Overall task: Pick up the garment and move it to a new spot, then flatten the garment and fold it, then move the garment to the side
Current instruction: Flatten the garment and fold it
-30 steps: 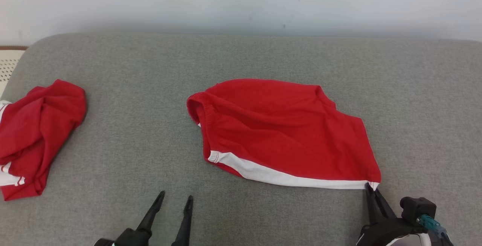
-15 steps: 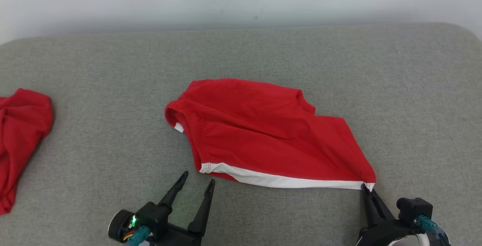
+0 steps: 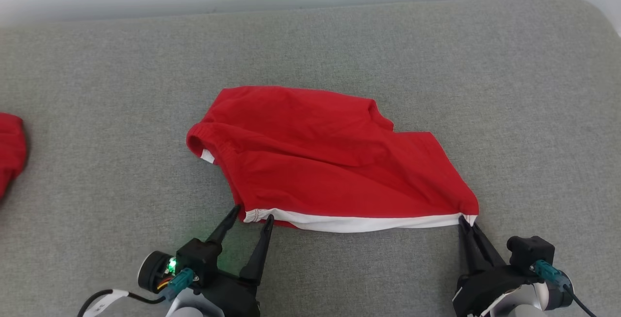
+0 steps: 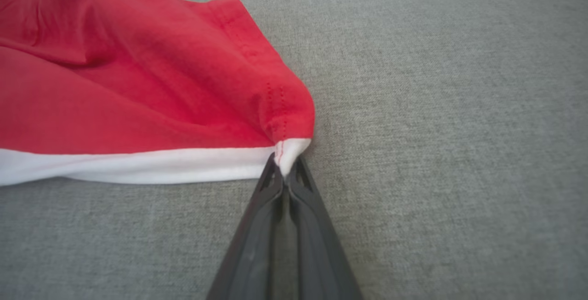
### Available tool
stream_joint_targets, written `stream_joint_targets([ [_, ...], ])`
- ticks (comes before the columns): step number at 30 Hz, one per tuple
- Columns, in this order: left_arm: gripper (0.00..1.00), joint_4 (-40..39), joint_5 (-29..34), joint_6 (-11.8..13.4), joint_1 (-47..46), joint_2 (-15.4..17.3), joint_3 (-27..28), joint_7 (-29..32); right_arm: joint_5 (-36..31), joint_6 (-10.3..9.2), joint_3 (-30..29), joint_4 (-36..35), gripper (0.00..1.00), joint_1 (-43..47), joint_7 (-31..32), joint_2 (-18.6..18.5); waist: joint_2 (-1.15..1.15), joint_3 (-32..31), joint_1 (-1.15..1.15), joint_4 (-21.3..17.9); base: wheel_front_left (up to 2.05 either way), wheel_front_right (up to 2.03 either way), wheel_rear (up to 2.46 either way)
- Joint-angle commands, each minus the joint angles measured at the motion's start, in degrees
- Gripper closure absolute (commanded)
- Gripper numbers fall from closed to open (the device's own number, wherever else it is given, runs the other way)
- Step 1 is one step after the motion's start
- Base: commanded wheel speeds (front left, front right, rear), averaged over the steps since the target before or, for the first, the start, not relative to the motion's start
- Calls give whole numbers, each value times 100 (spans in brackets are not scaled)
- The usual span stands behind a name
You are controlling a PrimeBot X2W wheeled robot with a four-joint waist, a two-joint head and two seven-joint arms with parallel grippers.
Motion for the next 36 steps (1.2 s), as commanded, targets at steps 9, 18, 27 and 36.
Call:
stream_joint_targets([
  [9, 100, 348, -128, -92, -25, 12, -23, -14, 35, -8, -7, 73, 100, -114, 7, -21, 0, -2, 0, -33, 0, 0, 0],
  [18, 100, -85, 33, -248, 157, 44, 257, -16, 99, -8, -71, -225, 100, -27, 4, 13, 0, -608, 0, 109, 0, 0, 0],
  [27, 100, -418, 140, -340, -402, 599, 147, -17, 161, -8, 155, -550, 100, -649, 3, -214, 0, -1331, 0, 392, 0, 0, 0],
  [36, 100, 61, -179, -345, -2274, 1621, -1013, -15, 84, -8, 218, -681, 100, -2134, 4, -701, 0, -1570, 0, 563, 0, 0, 0],
])
